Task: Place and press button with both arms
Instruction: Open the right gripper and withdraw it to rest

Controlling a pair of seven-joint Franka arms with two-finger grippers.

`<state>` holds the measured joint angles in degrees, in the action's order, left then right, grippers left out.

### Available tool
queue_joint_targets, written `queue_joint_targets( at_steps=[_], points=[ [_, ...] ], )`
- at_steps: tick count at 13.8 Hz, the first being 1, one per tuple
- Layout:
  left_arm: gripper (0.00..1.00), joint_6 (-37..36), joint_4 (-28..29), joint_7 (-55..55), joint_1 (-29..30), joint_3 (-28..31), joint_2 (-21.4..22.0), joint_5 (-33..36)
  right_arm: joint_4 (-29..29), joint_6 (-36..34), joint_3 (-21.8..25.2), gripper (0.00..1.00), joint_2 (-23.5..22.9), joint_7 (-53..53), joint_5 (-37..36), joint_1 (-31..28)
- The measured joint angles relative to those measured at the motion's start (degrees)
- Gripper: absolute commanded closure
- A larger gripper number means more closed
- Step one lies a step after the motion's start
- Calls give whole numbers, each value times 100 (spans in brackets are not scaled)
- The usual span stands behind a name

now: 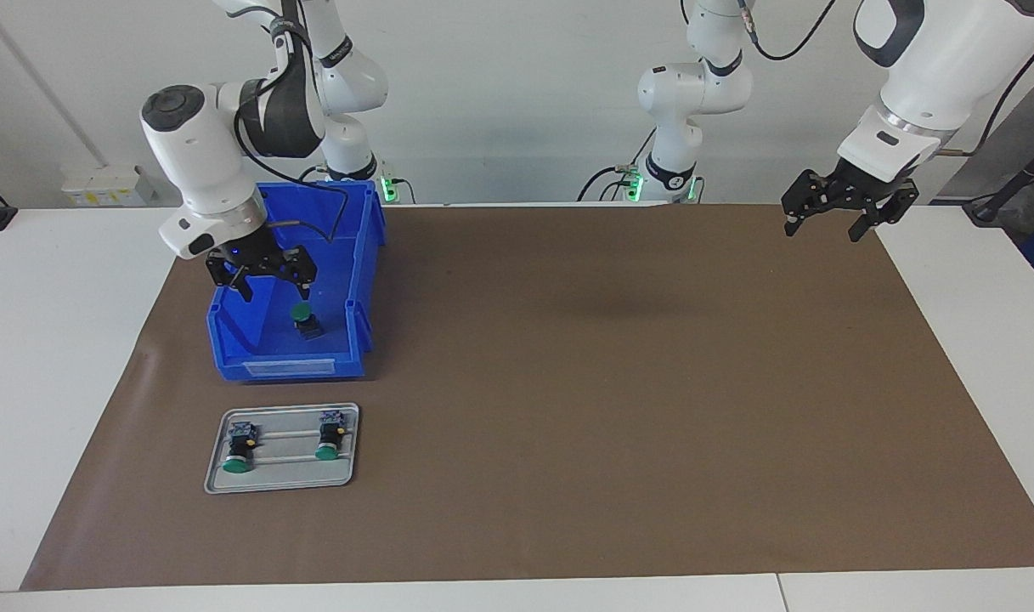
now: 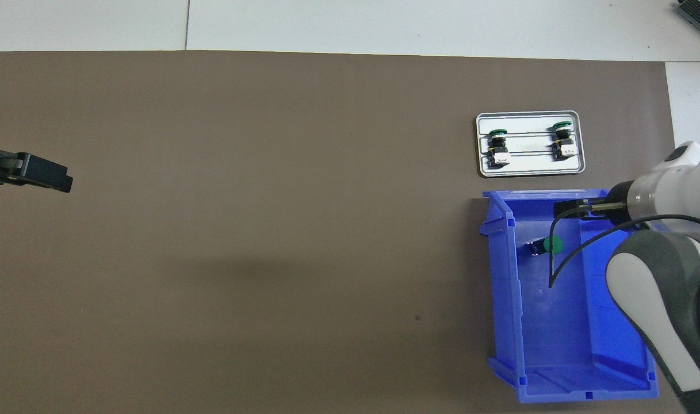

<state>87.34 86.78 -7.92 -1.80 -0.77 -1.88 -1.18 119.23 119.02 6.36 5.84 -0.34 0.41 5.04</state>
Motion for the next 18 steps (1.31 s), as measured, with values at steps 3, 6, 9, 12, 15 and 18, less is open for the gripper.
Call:
queue_joint_targets(
  at_steps=[3, 6, 9, 12, 15, 18],
  points=[
    [0, 0, 0, 0, 0, 0, 0, 0, -686, -664, 9, 0, 6, 154, 0, -104],
    [0, -1, 0, 0, 0, 0, 0, 0, -1746, -1805, 15, 0, -24, 232, -7, -220],
    [0, -1, 0, 0, 0, 0, 0, 0, -2823, -2700, 21, 0, -281, 233, -182, -393],
    [0, -1, 0, 0, 0, 0, 0, 0, -3288, -3111, 0, 0, -577, 232, -300, -388],
    [0, -1, 0, 0, 0, 0, 0, 0, -3269, -3132, 1, 0, -693, 234, -300, -390],
    [0, -1, 0, 0, 0, 0, 0, 0, -3263, -3150, 1, 0, -696, 234, -300, -389]
  ],
)
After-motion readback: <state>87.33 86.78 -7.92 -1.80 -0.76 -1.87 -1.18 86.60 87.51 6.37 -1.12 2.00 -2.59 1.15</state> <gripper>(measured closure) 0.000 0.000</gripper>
